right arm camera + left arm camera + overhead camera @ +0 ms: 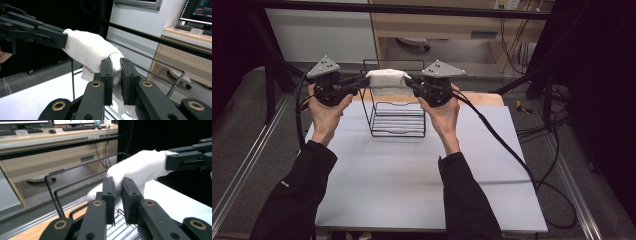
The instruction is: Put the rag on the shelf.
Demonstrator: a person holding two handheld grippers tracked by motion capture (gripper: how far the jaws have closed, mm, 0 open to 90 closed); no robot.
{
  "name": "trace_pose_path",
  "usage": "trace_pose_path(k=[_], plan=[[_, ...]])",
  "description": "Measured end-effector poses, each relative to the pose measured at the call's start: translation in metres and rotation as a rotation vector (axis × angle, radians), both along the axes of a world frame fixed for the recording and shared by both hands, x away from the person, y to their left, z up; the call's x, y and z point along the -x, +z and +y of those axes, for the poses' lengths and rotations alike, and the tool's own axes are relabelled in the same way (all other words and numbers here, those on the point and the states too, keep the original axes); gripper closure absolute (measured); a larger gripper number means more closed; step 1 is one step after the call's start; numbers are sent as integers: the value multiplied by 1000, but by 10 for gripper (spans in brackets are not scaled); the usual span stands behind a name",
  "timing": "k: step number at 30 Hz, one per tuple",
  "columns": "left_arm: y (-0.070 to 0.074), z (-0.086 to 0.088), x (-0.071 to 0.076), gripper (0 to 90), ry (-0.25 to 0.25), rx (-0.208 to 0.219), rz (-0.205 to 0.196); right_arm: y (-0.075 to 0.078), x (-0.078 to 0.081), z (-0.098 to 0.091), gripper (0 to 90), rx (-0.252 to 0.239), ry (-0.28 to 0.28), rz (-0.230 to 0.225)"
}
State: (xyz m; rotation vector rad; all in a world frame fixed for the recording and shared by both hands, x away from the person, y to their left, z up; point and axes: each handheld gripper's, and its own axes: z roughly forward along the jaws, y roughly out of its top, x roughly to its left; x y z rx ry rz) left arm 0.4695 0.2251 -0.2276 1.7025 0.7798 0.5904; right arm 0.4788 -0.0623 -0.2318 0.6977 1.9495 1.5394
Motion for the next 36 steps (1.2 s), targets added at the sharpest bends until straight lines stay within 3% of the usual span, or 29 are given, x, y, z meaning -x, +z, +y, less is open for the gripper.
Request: trace_pose_path(k=[11, 18, 26, 32, 36], plan=[[-9, 1, 9, 785, -10, -36, 42, -9, 5, 0, 817, 23, 7, 13], [12, 5, 13, 743, 15, -49, 37, -10, 7, 1, 817, 37, 12, 15], [28, 2, 4, 840, 35, -6, 66, -14, 6, 1, 816, 51, 8, 12], [24, -13, -9, 896, 7, -22, 111, -16, 6, 2, 814, 63, 7, 7], [14, -21, -10, 897, -13, -56, 126, -19, 6, 1, 810, 67, 10, 9]])
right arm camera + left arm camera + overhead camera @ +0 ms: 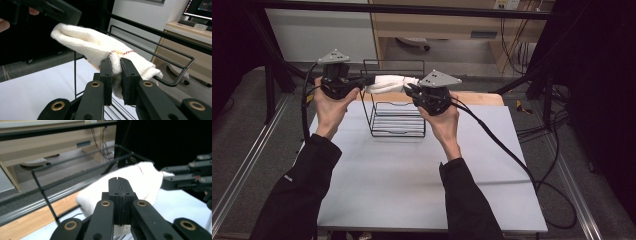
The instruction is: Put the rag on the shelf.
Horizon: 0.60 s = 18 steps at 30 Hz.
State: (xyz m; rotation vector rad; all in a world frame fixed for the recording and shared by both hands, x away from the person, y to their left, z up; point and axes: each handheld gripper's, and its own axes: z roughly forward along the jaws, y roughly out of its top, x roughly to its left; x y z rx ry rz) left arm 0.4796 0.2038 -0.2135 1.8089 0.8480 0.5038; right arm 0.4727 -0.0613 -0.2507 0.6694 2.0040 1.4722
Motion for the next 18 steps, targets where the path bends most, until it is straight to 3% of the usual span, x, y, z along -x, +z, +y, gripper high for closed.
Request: trace_pose_path(k=[10, 18], plan=[[-18, -1, 0, 899, -3, -31, 18, -2, 1, 0, 776, 12, 7, 12], [-22, -1, -2, 900, 7, -39, 21, 8, 9, -7, 634, -28, 41, 22]])
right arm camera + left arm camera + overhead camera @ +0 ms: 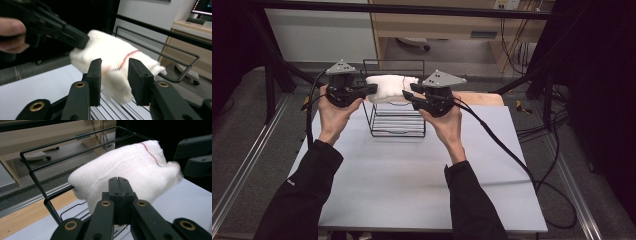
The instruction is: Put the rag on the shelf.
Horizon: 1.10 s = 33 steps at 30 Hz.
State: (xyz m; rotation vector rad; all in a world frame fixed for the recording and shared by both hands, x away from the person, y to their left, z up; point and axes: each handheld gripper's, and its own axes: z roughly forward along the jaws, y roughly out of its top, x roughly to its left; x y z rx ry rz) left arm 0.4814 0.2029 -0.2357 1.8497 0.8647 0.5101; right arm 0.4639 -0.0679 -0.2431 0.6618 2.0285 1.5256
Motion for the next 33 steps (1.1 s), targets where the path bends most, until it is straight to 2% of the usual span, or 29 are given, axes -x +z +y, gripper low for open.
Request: trace_pose_path(k=[2, 5, 9, 12, 17, 21, 28, 33], plan=[[-3, 0, -1, 900, 1, -4, 5, 4, 1, -1, 645, -9, 0, -6], [-8, -1, -2, 900, 2, -9, 10, 4, -3, -1, 771, -21, 6, 40], [-14, 0, -1, 899, -3, -14, 9, -7, -9, 6, 874, 40, -8, 91], [-18, 1, -1, 899, -1, -16, 13, -15, -13, 12, 897, 63, -22, 120], [-24, 1, -3, 899, 5, -13, 11, -21, -21, 15, 898, 79, -76, 127], [-26, 0, -6, 899, 13, -11, 7, -23, -25, 17, 895, 77, -94, 127], [-25, 2, -2, 893, 6, -16, -5, -22, -23, 16, 855, 68, -81, 124], [-23, 6, 7, 825, -7, -19, -5, -14, -13, 10, 766, 49, -50, 126]])
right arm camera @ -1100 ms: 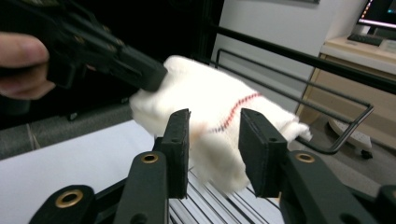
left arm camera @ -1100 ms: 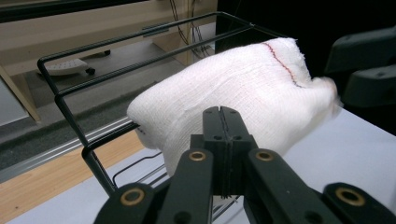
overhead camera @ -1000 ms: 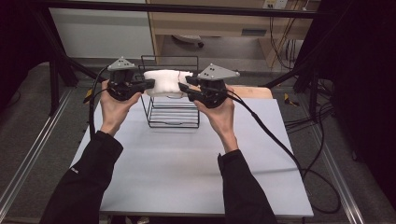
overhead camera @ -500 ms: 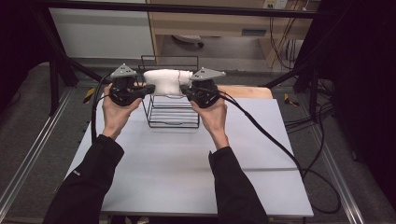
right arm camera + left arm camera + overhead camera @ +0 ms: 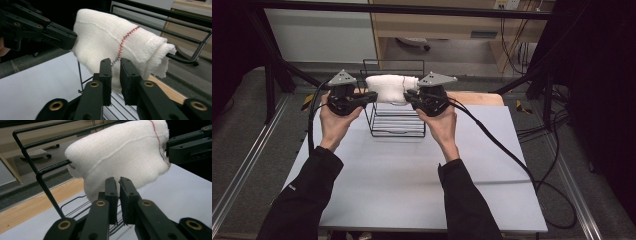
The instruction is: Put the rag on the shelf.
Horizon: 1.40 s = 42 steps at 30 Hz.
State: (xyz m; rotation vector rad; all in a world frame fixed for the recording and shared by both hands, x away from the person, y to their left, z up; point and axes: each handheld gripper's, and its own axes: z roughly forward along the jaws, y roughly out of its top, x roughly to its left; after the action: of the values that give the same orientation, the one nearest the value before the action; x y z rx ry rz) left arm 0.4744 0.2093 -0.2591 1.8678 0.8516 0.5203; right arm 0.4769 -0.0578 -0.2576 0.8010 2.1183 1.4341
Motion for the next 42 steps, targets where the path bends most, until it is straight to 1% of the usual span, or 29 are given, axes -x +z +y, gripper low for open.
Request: trace_pose_path(k=[2, 4, 7, 10, 13, 16, 18, 22, 26, 28, 31, 36, 39, 42], plan=[[-1, 2, 3, 781, -10, 5, 9, 2, 3, -4, 723, -17, 7, 9], [-2, 4, 6, 736, -12, 0, 12, 2, 5, -9, 688, -27, 5, 21], [-6, 7, 11, 659, -13, -13, 15, 2, 9, -17, 633, -23, -3, 27], [-10, 11, 16, 588, -25, -19, 27, 1, 14, -27, 543, -37, -9, 43], [-14, 15, 22, 516, -32, -37, 28, -1, 19, -39, 465, -32, -28, 48], [-19, 18, 26, 417, -31, -36, 32, -3, 23, -51, 404, -50, -36, 70], [-24, 18, 28, 362, -32, -41, 39, -6, 25, -60, 347, -47, -52, 70], [-35, 21, 34, 249, -33, -50, 49, -16, 29, -76, 226, -46, -65, 92], [-47, 24, 40, 153, -25, -60, 58, -29, 33, -92, 155, -49, -73, 111], [-54, 26, 43, 126, -22, -62, 63, -35, 35, -100, 131, -40, -75, 125], [-65, 31, 48, 92, -17, -62, 81, -46, 39, -111, 96, -37, -79, 142], [-81, 37, 55, 77, -19, -66, 100, -66, 45, -126, 66, -25, -79, 162], [-92, 41, 61, 77, -27, -74, 117, -78, 50, -133, 56, -33, -76, 171], [-103, 45, 66, 77, -33, -62, 130, -90, 55, -139, 41, -37, -82, 183]])
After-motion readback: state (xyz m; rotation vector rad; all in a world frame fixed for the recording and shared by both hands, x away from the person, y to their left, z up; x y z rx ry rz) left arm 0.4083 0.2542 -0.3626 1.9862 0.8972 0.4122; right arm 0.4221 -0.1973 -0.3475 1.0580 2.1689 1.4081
